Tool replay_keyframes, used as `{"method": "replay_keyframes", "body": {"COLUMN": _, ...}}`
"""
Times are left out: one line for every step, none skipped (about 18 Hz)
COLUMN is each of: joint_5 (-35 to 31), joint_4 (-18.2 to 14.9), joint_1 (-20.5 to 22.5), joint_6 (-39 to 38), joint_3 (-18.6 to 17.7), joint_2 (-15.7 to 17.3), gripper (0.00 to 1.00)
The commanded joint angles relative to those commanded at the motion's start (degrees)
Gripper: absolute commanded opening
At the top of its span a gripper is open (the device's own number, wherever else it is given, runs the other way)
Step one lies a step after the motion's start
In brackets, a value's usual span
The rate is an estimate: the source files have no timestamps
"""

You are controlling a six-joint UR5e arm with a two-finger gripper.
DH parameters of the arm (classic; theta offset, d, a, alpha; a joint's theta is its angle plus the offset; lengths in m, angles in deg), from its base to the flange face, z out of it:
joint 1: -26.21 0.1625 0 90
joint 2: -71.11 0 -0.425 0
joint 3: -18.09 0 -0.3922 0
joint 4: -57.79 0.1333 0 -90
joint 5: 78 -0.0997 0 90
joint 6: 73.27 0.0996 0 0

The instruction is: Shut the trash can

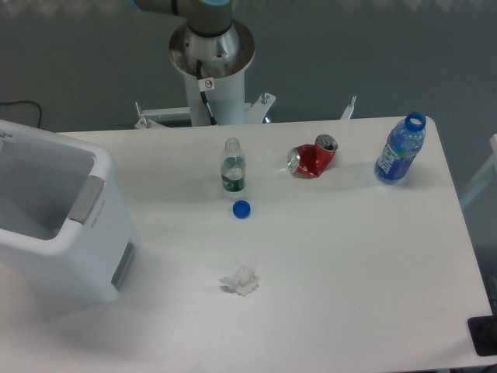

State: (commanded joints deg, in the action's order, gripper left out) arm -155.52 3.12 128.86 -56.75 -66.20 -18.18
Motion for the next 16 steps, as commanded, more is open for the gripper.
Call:
{"method": "replay_keyframes", "body": {"joint_5": 0.0, "joint_4": 0.0, "joint_1": 0.4, "joint_6": 0.0, "joint_3": 0.0, "joint_2": 0.0, "gripper": 0.03}}
{"method": "replay_keyframes", "body": {"joint_5": 0.0, "joint_4": 0.0, "joint_1": 0.4, "joint_6": 0.0, "joint_3": 0.0, "joint_2": 0.1, "gripper": 0.03}}
{"method": "replay_keyframes", "body": {"joint_5": 0.0, "joint_4": 0.0, "joint_1": 0.5, "joint_6": 0.0, "joint_3": 0.0, "joint_2": 0.1, "gripper": 0.03}}
{"method": "replay_keyframes", "body": {"joint_5": 0.0, "joint_4": 0.0, "joint_1": 0.9, "joint_6": 0.0, "joint_3": 0.0, "joint_2": 0.1, "gripper": 0.03}}
{"method": "replay_keyframes", "body": {"joint_5": 0.0, "joint_4": 0.0, "joint_1": 1.3, "joint_6": 0.0, "joint_3": 0.0, "joint_2": 0.2, "gripper": 0.03}}
{"method": "replay_keyframes", "body": {"joint_5": 0.0, "joint_4": 0.0, "joint_1": 1.6, "joint_6": 0.0, "joint_3": 0.0, "joint_2": 0.2, "gripper": 0.03}}
{"method": "replay_keyframes", "body": {"joint_5": 0.0, "joint_4": 0.0, "joint_1": 1.8, "joint_6": -0.1, "joint_3": 0.0, "joint_2": 0.2, "gripper": 0.03}}
{"method": "replay_keyframes", "body": {"joint_5": 0.0, "joint_4": 0.0, "joint_1": 1.8, "joint_6": -0.1, "joint_3": 0.0, "joint_2": 0.1, "gripper": 0.03}}
{"method": "replay_keyframes", "body": {"joint_5": 0.0, "joint_4": 0.0, "joint_1": 2.4, "joint_6": -0.1, "joint_3": 0.0, "joint_2": 0.1, "gripper": 0.03}}
{"method": "replay_keyframes", "body": {"joint_5": 0.0, "joint_4": 0.0, "joint_1": 2.6, "joint_6": -0.1, "joint_3": 0.0, "joint_2": 0.0, "gripper": 0.03}}
{"method": "replay_keyframes", "body": {"joint_5": 0.0, "joint_4": 0.0, "joint_1": 2.6, "joint_6": -0.1, "joint_3": 0.0, "joint_2": 0.0, "gripper": 0.03}}
{"method": "replay_keyframes", "body": {"joint_5": 0.0, "joint_4": 0.0, "joint_1": 2.8, "joint_6": -0.1, "joint_3": -0.1, "joint_2": -0.1, "gripper": 0.03}}
{"method": "replay_keyframes", "body": {"joint_5": 0.0, "joint_4": 0.0, "joint_1": 3.2, "joint_6": -0.1, "joint_3": -0.2, "joint_2": -0.1, "gripper": 0.03}}
{"method": "replay_keyframes", "body": {"joint_5": 0.0, "joint_4": 0.0, "joint_1": 3.3, "joint_6": -0.1, "joint_3": -0.2, "joint_2": -0.2, "gripper": 0.03}}
{"method": "replay_keyframes", "body": {"joint_5": 0.0, "joint_4": 0.0, "joint_1": 3.9, "joint_6": -0.1, "joint_3": -0.3, "joint_2": -0.2, "gripper": 0.03}}
{"method": "replay_keyframes", "body": {"joint_5": 0.0, "joint_4": 0.0, "joint_1": 4.3, "joint_6": -0.1, "joint_3": -0.4, "joint_2": -0.2, "gripper": 0.03}}
